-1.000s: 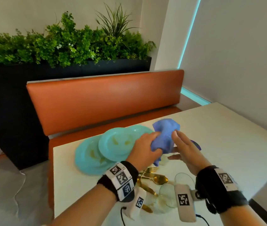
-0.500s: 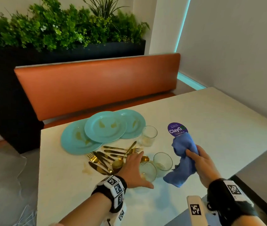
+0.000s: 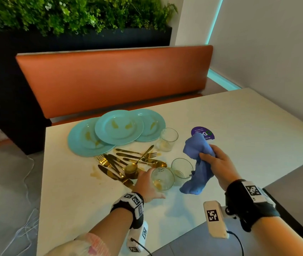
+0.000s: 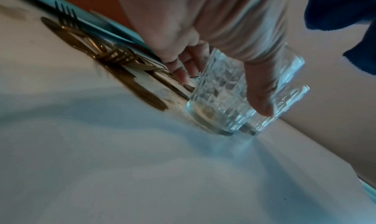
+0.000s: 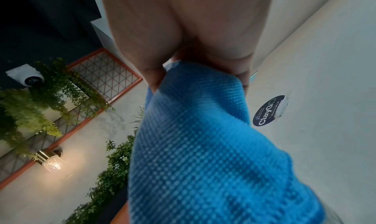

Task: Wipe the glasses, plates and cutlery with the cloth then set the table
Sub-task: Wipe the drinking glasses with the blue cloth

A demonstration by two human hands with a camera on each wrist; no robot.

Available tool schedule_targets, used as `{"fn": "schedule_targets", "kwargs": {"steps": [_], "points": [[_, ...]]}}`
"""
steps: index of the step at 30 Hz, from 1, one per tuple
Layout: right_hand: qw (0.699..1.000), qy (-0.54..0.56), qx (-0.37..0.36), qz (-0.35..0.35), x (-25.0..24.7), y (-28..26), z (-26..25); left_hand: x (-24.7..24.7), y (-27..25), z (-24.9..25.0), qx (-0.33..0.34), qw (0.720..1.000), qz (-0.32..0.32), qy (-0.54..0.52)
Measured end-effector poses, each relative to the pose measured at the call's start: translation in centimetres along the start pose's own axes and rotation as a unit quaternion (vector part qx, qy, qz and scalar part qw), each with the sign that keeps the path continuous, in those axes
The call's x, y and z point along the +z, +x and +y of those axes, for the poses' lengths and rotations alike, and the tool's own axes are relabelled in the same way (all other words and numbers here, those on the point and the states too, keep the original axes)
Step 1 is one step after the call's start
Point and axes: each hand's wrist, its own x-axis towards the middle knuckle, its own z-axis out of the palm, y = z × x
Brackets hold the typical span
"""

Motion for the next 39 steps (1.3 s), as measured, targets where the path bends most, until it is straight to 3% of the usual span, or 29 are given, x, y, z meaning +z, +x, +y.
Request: {"fn": "schedule_targets", "kwargs": {"steps": [4, 7, 9, 12, 14, 15, 19, 21, 23, 25, 27, 28, 31, 32, 33, 34, 35, 37, 39], "points": [[0.998, -0.056, -0.032, 0.004, 0.1, -1.0, -0.8, 0.6, -0.8, 0.4, 0.015, 0.999, 0.029, -0.028], [0.976, -0.17, -0.138, -0.014, 0.3, -2.6, -1.0, -0.4, -2.1, 1.5, 0.073, 0.984, 0.059, -0.149], [0.921, -0.253, -0.294, -0.014, 1.0, -4.1, -1.2, -1.6, -2.8, 3.1, 0.107, 0.973, 0.059, -0.196], [0.78, -0.398, -0.477, -0.07, 2.5, -5.0, -0.9, -3.5, -3.6, 5.5, 0.177, 0.963, 0.045, -0.197], [0.709, -0.478, -0.5, -0.14, 3.2, -5.3, -1.2, -5.1, -4.0, 6.8, 0.238, 0.964, 0.069, -0.095], [0.687, -0.512, -0.486, -0.171, 3.2, -5.4, -1.5, -5.7, -4.3, 7.1, 0.27, 0.959, 0.074, -0.046], [0.639, -0.611, -0.395, -0.25, 3.9, -6.3, -3.8, -6.9, -5.3, 8.5, 0.374, 0.915, 0.108, 0.107], [0.633, -0.631, -0.322, -0.312, 3.8, -6.2, -4.0, -7.0, -5.4, 8.5, 0.418, 0.887, 0.119, 0.154], [0.666, -0.603, -0.236, -0.371, 3.8, -6.0, -4.4, -7.2, -5.4, 8.7, 0.449, 0.864, 0.137, 0.184], [0.726, -0.53, -0.227, -0.374, 3.9, -6.2, -5.4, -7.4, -5.4, 8.8, 0.467, 0.846, 0.175, 0.188], [0.74, -0.499, -0.211, -0.399, 4.2, -6.7, -6.7, -7.6, -5.4, 8.6, 0.475, 0.835, 0.205, 0.186], [0.746, -0.49, -0.225, -0.391, 4.4, -7.2, -6.9, -7.8, -5.5, 8.4, 0.471, 0.839, 0.2, 0.185], [0.697, -0.567, -0.311, -0.311, 4.0, -7.2, -5.9, -8.9, -5.8, 9.1, 0.433, 0.869, 0.107, 0.213], [0.729, -0.546, -0.303, -0.281, 3.8, -6.9, -5.8, -9.3, -5.9, 9.7, 0.405, 0.884, 0.054, 0.229], [0.778, -0.511, -0.26, -0.256, 3.6, -6.8, -5.8, -9.8, -6.0, 10.2, 0.373, 0.897, 0.0, 0.239], [0.764, -0.557, -0.229, -0.23, 3.6, -7.1, -6.1, -10.1, -5.9, 10.7, 0.356, 0.902, -0.027, 0.242], [0.731, -0.609, -0.22, -0.215, 3.3, -7.2, -6.3, -10.4, -5.9, 11.1, 0.355, 0.904, -0.033, 0.237], [0.757, -0.594, -0.208, -0.178, 3.0, -6.6, -6.3, -10.7, -5.9, 11.4, 0.374, 0.899, -0.005, 0.227], [0.763, -0.565, -0.202, -0.24, 3.3, -6.2, -6.4, -10.3, -5.8, 11.1, 0.419, 0.872, 0.064, 0.247]]}}
